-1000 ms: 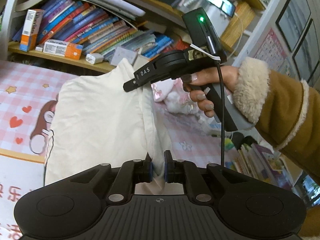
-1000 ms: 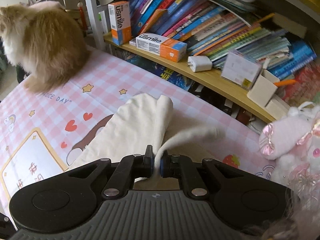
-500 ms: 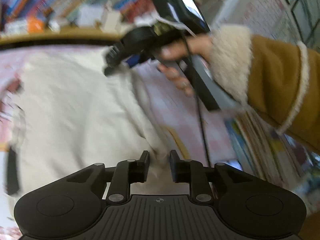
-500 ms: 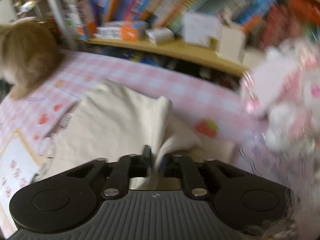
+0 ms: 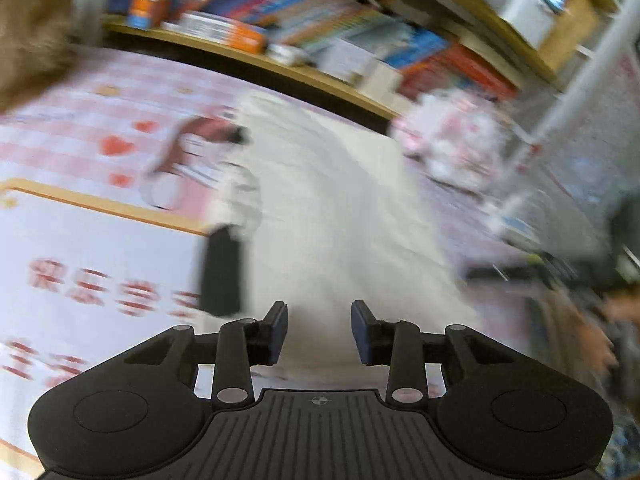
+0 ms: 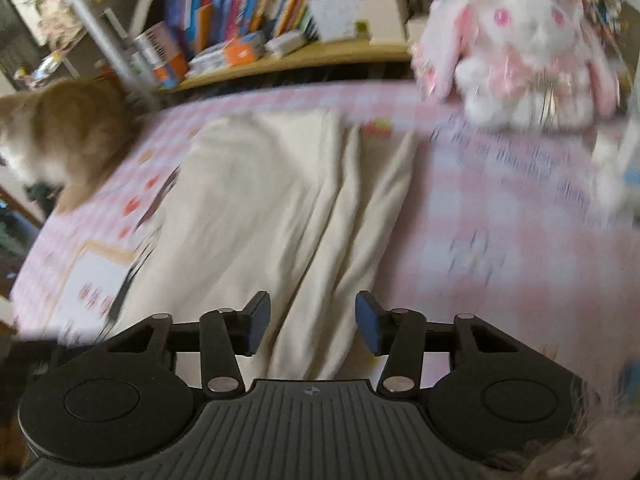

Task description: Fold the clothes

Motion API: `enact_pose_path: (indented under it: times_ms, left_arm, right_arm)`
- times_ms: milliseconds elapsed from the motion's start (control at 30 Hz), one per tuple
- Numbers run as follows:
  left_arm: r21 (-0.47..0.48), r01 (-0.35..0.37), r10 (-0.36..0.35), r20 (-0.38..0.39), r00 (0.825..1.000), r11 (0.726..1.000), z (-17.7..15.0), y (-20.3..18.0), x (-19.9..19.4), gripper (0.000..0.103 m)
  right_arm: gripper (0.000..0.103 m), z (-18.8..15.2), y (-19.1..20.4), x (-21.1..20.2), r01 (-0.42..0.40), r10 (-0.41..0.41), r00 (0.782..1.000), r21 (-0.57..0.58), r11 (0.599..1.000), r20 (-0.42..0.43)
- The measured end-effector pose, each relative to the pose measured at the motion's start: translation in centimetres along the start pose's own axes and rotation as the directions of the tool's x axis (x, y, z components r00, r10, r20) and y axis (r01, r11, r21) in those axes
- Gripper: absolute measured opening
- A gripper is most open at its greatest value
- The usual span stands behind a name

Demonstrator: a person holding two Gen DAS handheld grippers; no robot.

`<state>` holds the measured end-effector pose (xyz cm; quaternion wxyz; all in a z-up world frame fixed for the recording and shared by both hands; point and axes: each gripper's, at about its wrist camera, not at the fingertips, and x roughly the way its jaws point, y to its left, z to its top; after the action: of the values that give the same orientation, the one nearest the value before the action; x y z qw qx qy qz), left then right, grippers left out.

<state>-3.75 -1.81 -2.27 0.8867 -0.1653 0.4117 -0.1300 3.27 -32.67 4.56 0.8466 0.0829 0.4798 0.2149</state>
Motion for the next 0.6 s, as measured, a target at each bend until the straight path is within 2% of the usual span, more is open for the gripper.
enact_pose_path:
  times_ms: [67, 167, 233, 300, 367, 433, 500, 600]
  left_arm:
    - [0.002, -0.030, 0.030, 0.005, 1.000, 1.000, -0.2, 0.5, 0.2, 0.034]
    - [0.021, -0.045, 0.046, -0.011, 0.999, 0.999, -0.5, 0.2, 1.2, 0.034]
    - [0.036, -0.057, 0.058, -0.021, 0.998, 0.998, -0.9, 0.2, 1.7, 0.031]
    - [0.037, -0.065, 0.067, -0.031, 0.997, 0.997, -1.0, 0.0, 1.6, 0.030]
    - [0.048, -0.066, 0.068, -0.035, 0.997, 0.997, -0.9, -0.2, 1.2, 0.029]
    - [0.057, -0.067, 0.070, -0.038, 0.997, 0.996, -1.2, -0.2, 1.1, 0.029]
    - [0.062, -0.071, 0.073, -0.041, 0.996, 0.996, -1.6, -0.1, 1.3, 0.028]
    - [0.068, -0.070, 0.074, -0.051, 0.996, 0.995, -1.7, -0.1, 1.2, 0.028]
  right_arm:
    - [0.038, -1.6, 0.8, -0.2, -0.012, 0.013, 1.000, 0.016, 1.000, -0.022]
    - [0.030, -2.9, 1.9, 0.3, 0.028, -0.027, 0.999, 0.005, 1.000, -0.043]
    - [0.005, -3.2, 2.6, 0.5, 0.042, -0.042, 0.998, -0.002, 0.999, -0.041]
    - [0.005, -3.0, 3.3, -0.3, 0.063, -0.063, 0.998, -0.032, 0.998, -0.002]
    - [0.005, -2.7, 4.3, -2.4, 0.063, -0.057, 0.995, -0.078, 0.995, 0.081]
    - [0.005, -2.5, 4.4, -4.5, 0.021, -0.014, 0.992, -0.053, 0.998, 0.128]
    - [0.005, -3.4, 3.6, -4.5, 0.007, -0.008, 0.995, 0.005, 1.000, 0.095]
    - [0.005, -5.6, 1.7, -1.2, 0.049, -0.048, 0.999, 0.073, 0.996, -0.027]
